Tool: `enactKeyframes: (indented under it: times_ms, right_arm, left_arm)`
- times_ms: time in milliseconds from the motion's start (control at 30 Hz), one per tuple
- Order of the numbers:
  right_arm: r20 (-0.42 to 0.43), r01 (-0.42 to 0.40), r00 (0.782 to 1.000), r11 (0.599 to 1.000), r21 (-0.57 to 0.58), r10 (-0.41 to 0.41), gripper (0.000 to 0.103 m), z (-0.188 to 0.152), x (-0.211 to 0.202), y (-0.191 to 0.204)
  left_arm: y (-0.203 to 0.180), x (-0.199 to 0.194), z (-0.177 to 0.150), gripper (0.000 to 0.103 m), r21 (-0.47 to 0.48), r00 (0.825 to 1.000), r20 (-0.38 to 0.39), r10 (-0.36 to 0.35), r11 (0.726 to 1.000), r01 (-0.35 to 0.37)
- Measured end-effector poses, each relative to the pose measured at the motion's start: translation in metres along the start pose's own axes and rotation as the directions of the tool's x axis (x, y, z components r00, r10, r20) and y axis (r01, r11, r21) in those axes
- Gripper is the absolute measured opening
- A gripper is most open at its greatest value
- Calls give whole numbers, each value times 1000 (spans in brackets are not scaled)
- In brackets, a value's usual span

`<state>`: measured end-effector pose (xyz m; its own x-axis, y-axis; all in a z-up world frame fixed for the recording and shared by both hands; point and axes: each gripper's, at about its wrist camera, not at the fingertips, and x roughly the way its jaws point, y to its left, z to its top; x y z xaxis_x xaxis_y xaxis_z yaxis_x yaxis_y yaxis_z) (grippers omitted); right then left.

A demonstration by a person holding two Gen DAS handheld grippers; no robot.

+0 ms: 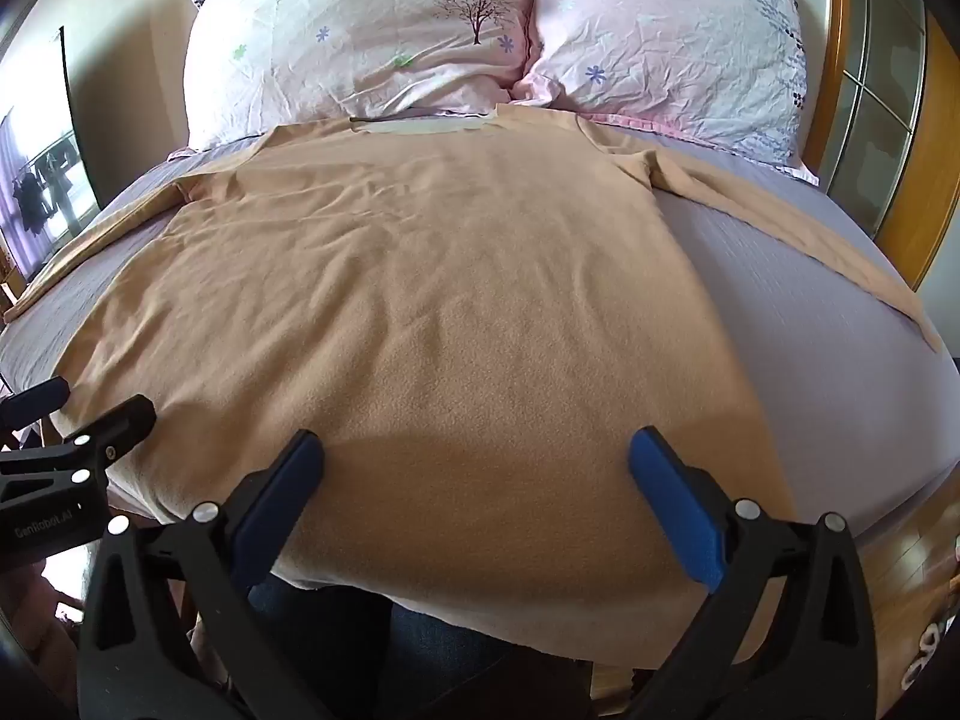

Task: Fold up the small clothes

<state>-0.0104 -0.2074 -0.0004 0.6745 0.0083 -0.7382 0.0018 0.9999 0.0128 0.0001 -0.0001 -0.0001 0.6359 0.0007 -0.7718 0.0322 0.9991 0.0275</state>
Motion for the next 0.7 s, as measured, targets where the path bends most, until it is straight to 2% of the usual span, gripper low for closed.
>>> enactKeyframes:
  times_ms: [700]
  right_arm:
    - [1,1,1000,1000,-1,-1,101,-1,0,-1]
  left_arm:
    - [0,0,0,102,-1,1000,6,-1,1000,1]
